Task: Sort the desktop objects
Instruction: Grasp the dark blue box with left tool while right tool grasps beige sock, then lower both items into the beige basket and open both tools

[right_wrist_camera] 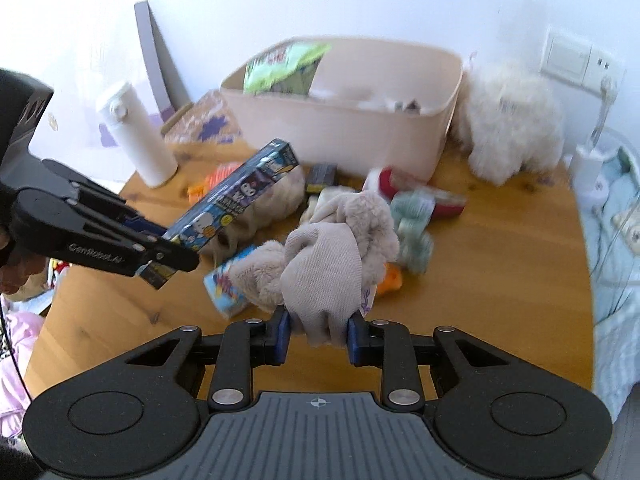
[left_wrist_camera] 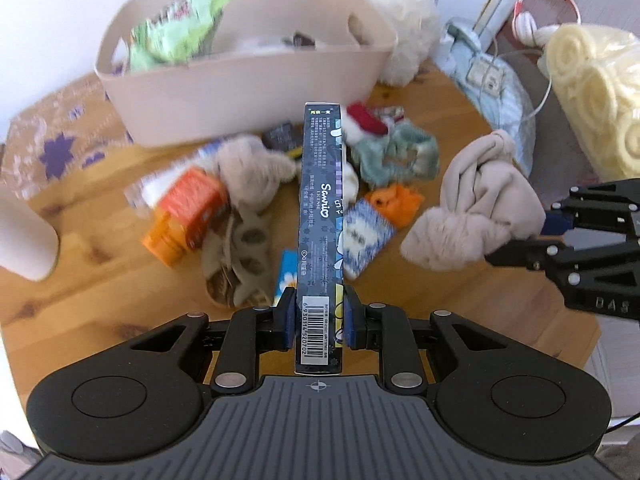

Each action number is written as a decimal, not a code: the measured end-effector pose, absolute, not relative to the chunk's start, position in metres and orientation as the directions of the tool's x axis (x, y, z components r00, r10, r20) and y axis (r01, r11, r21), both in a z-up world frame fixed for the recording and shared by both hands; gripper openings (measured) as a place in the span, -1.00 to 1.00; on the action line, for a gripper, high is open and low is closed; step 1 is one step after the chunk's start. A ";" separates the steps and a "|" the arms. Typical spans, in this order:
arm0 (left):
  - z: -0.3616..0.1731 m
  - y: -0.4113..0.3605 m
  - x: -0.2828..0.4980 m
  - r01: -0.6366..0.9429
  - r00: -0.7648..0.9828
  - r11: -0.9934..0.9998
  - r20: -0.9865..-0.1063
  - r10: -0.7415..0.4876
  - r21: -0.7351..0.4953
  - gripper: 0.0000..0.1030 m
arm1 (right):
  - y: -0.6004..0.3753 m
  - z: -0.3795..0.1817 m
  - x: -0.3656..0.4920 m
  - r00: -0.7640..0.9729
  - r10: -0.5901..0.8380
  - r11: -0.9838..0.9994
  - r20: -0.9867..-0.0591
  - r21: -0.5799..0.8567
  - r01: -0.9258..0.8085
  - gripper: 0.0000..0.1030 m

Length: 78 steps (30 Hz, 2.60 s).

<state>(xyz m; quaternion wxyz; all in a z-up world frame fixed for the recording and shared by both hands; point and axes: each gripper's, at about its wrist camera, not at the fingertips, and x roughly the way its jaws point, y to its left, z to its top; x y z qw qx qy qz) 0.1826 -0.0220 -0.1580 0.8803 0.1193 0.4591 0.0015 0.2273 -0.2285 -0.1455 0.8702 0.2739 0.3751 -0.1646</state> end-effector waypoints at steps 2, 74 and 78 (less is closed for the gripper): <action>-0.147 -0.024 0.182 0.104 0.601 0.971 -0.791 0.110 0.214 -0.55 | -0.238 -0.137 0.228 0.672 -0.111 0.798 -0.732 0.337 0.499 -0.50; -0.099 -0.056 0.349 0.103 0.758 0.851 -0.595 0.269 0.516 0.24 | -0.401 -0.137 0.352 0.595 -0.322 0.741 -0.737 0.195 0.643 0.53; -0.081 -0.047 0.331 0.118 0.782 0.861 -0.580 0.226 0.495 0.41 | -0.397 -0.126 0.337 0.619 -0.350 0.723 -0.703 0.217 0.656 0.99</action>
